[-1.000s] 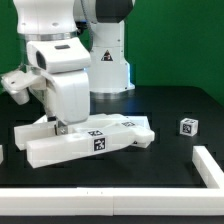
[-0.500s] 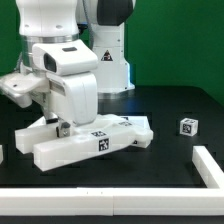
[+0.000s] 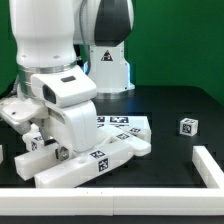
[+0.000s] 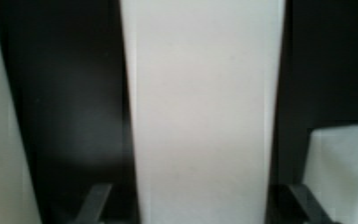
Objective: Assemble chair
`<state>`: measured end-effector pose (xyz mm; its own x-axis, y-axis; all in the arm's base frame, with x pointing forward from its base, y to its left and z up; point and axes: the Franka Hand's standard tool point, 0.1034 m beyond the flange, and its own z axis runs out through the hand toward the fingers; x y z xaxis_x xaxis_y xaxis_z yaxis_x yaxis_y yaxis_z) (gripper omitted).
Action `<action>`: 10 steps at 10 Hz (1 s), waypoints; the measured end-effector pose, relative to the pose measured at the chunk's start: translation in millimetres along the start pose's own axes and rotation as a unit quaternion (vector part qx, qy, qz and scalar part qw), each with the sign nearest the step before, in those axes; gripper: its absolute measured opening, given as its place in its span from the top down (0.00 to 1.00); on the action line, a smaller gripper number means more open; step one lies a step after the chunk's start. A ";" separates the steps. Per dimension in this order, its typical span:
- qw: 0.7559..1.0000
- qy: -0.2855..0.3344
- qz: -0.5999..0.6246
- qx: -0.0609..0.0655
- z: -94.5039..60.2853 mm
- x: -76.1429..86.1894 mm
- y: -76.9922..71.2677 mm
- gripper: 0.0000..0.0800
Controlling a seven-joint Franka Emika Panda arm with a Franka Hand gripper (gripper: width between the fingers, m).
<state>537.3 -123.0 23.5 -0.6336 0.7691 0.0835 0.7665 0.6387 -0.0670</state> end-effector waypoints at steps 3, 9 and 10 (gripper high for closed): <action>1.000 0.000 0.005 -0.001 0.0 -2.8 -3.6 0.64; 1.000 -0.008 0.019 -0.004 0.8 -20.7 0.7 0.64; 1.000 -0.004 0.010 -0.004 4.9 -22.4 -3.1 0.64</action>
Offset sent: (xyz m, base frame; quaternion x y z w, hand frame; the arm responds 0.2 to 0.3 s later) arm 0.0000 0.0000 0.0000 0.0000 0.0000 0.0000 1.0000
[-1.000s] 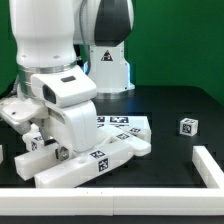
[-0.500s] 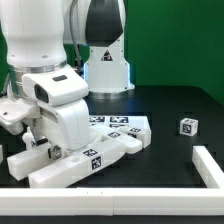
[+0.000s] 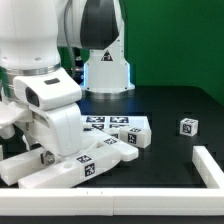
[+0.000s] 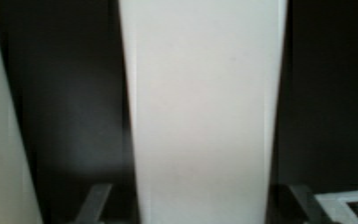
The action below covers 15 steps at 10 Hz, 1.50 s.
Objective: Assemble chair
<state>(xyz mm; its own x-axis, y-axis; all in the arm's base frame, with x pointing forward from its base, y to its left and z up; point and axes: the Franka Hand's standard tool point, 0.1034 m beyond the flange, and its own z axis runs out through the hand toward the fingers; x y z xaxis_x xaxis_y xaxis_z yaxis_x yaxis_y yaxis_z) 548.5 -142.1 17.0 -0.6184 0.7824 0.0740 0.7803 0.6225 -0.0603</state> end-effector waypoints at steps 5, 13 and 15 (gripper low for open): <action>0.994 0.006 -0.111 -0.004 3.3 -9.9 -23.2 0.64; 0.996 -0.009 -0.083 -0.010 -19.6 -11.7 -24.6 0.29; 0.999 -0.024 -0.028 -0.015 -44.1 -0.3 -33.8 0.19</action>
Offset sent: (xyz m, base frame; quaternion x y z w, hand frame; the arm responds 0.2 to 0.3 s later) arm -0.0161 -0.0048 0.0035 -0.0329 0.0165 -0.1531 0.9875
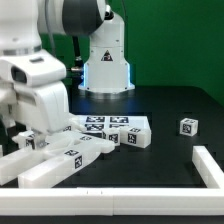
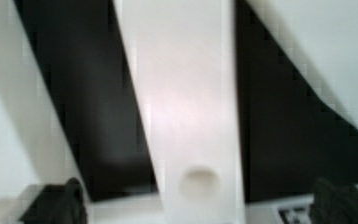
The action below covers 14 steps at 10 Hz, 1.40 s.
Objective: Assemble chair
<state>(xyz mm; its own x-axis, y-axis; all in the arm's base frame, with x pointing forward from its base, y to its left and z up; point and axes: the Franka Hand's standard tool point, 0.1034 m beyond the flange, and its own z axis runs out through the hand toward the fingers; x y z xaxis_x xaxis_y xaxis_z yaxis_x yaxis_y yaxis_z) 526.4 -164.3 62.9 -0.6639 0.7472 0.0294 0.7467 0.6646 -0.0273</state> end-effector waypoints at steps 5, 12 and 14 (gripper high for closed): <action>0.999 -0.003 0.049 -0.001 -3.2 9.5 -4.2 0.19; 0.975 0.005 0.222 0.004 0.4 34.6 -44.3 0.19; 0.959 0.006 0.284 -0.003 1.8 37.5 -50.0 0.19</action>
Offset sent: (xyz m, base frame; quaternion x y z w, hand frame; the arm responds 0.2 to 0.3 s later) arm 0.0000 0.0000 0.0000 0.0000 0.0000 0.0000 1.0000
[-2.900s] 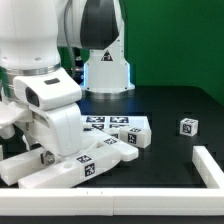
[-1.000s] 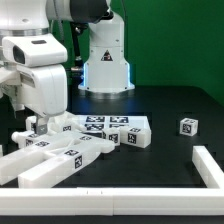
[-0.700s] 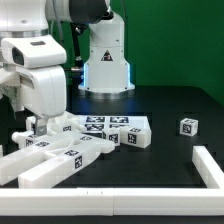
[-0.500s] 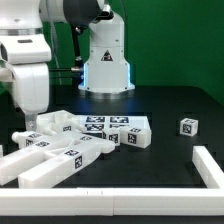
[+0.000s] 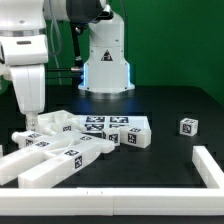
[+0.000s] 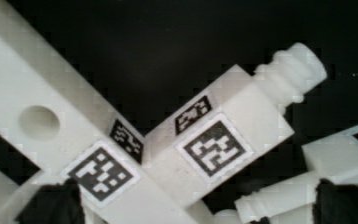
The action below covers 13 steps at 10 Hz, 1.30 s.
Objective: Assemble chair
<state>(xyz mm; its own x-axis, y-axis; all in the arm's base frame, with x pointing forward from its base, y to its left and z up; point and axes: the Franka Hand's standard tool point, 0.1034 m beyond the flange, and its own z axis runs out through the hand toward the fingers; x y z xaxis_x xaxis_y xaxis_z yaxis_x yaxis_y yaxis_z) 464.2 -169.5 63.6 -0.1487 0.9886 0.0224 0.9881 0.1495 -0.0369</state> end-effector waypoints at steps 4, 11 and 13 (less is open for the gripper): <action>0.995 0.010 0.101 0.013 -2.5 7.4 -30.5 0.19; 0.941 0.009 0.338 0.002 4.4 32.6 -60.2 0.19; 0.953 0.012 0.304 -0.005 6.7 26.6 -61.6 0.19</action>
Offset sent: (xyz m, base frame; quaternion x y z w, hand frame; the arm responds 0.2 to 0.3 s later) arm 0.0283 -0.0158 0.0251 -0.0351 0.0611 -0.1349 0.9884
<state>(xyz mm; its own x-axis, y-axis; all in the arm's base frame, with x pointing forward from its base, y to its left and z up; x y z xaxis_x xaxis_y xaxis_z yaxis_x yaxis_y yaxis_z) 399.1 -152.3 59.8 0.4521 0.8917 0.0224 0.8916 -0.4511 -0.0411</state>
